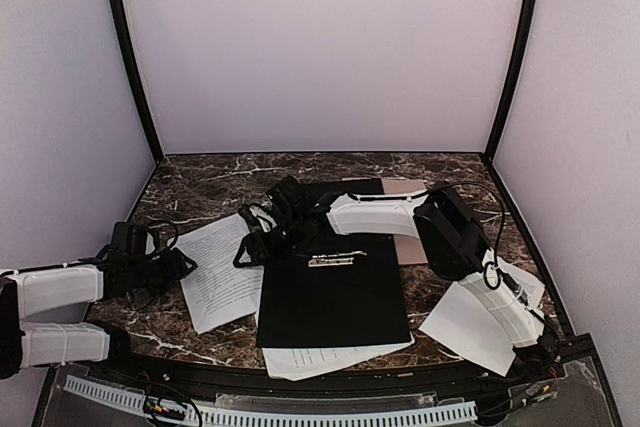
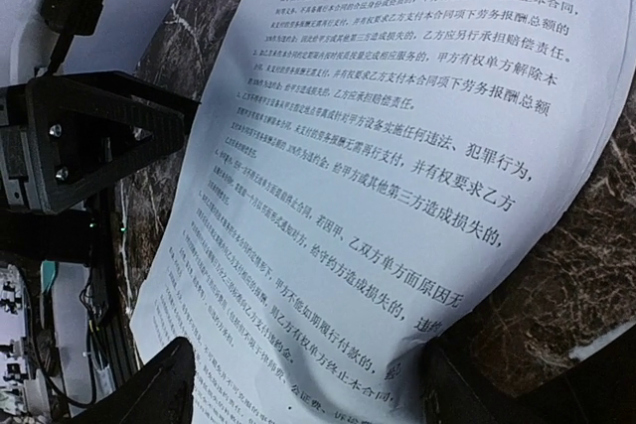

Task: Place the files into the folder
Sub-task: Pick up the file from the center of the board.

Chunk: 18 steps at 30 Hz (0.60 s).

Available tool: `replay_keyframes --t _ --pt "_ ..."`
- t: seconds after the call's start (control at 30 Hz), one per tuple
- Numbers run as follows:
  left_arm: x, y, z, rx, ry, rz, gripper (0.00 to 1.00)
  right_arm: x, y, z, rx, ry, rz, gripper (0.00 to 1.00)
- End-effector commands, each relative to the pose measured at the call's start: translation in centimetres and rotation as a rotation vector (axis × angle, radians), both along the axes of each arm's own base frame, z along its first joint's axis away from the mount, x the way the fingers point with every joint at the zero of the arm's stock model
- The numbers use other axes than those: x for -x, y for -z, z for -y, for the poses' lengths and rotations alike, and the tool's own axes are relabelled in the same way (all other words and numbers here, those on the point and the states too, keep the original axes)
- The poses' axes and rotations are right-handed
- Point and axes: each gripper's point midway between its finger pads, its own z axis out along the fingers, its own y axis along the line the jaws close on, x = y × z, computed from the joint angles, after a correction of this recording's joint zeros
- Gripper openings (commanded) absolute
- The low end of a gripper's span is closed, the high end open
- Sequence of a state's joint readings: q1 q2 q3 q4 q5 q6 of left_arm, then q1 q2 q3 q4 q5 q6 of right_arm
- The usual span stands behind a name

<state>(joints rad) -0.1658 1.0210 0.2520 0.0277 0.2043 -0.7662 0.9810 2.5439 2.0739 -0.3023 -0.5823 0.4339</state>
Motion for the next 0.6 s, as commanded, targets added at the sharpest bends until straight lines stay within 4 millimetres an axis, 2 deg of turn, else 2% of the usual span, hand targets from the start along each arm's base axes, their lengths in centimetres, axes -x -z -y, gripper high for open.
replay_keyframes --t 0.0,0.2,0.57 --pt "3.5 3.3 -0.8 -0.062 0.022 -0.168 0.63 2.3 3.4 0.9 0.057 -0.018 -0.136 0.74" --pt "4.2 3.6 -1.0 -0.083 0.036 -0.174 0.61 2.3 2.9 0.5 0.0 -0.019 -0.187 0.63" --pt "4.0 3.3 -0.7 -0.084 0.074 -0.159 0.59 2.2 2.4 -0.7 -0.077 -0.025 -0.243 0.4"
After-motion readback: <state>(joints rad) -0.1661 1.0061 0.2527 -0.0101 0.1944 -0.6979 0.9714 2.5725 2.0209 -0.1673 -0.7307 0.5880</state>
